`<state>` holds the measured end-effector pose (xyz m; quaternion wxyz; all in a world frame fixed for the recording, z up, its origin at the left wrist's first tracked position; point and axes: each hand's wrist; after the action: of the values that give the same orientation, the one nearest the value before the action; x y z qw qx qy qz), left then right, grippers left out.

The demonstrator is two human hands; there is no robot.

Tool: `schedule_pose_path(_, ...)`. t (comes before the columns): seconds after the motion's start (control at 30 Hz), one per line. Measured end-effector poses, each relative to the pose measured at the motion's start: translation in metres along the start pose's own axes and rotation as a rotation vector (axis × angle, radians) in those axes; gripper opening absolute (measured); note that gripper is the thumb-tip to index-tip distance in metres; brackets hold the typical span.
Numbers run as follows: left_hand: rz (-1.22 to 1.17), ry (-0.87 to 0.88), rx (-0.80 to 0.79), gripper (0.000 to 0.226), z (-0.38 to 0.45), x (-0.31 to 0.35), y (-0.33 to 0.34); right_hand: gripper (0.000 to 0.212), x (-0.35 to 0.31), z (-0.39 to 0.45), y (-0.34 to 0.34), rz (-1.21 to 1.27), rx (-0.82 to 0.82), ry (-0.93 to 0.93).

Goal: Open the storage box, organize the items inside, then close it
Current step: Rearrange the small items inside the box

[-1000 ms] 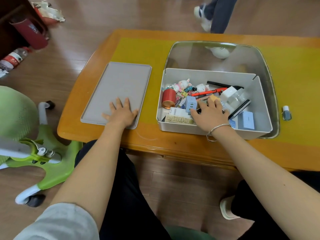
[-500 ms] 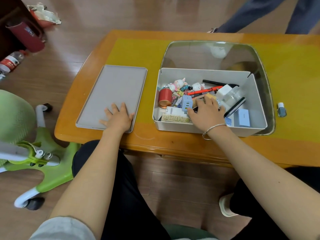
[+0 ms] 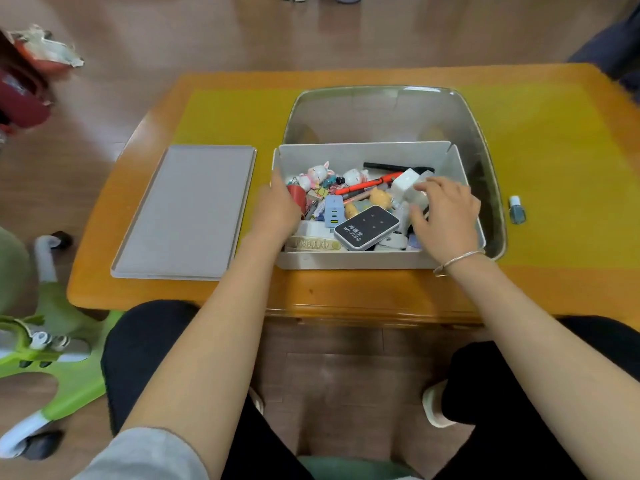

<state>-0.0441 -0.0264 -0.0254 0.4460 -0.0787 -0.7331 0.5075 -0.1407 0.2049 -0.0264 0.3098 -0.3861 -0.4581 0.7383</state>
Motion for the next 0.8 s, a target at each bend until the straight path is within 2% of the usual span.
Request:
schedule_pose_path(0.13,0.243,-0.017,0.1,0.08,0.0,-0.002,0.014,0.036,0.029,0.007,-0.007,0.048,0.087,0.065)
schedule_pose_path(0.3,0.284,-0.003,0.161,0.088,0.002,-0.009,0.02,0.035,0.082,0.021,-0.013,0.12,0.235,0.216)
schedule_pose_path(0.37,0.303,-0.009,0.152,0.088,0.002,-0.009,0.021,0.035,0.108,0.023,-0.01,0.103,0.203,0.294)
schedule_pose_path(0.5,0.325,-0.006,0.153,0.089,0.001,-0.009,0.02,0.041,0.147,0.018,0.004,0.016,0.002,0.399)
schedule_pose_path(0.6,0.341,-0.009,0.149,0.086,0.0,-0.008,0.018,0.043,0.156,0.01,0.014,-0.059,-0.124,0.381)
schedule_pose_path(0.8,0.368,-0.009,0.135,0.079,-0.005,-0.004,0.012,0.037,0.157,0.007,0.016,0.003,-0.061,0.405)
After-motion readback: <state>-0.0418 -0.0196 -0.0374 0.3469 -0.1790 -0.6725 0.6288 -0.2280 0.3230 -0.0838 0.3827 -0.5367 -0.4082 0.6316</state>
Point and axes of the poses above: each hand's wrist, its own z-axis towards the middle knuckle, its own y-axis out of the palm, x = y × z
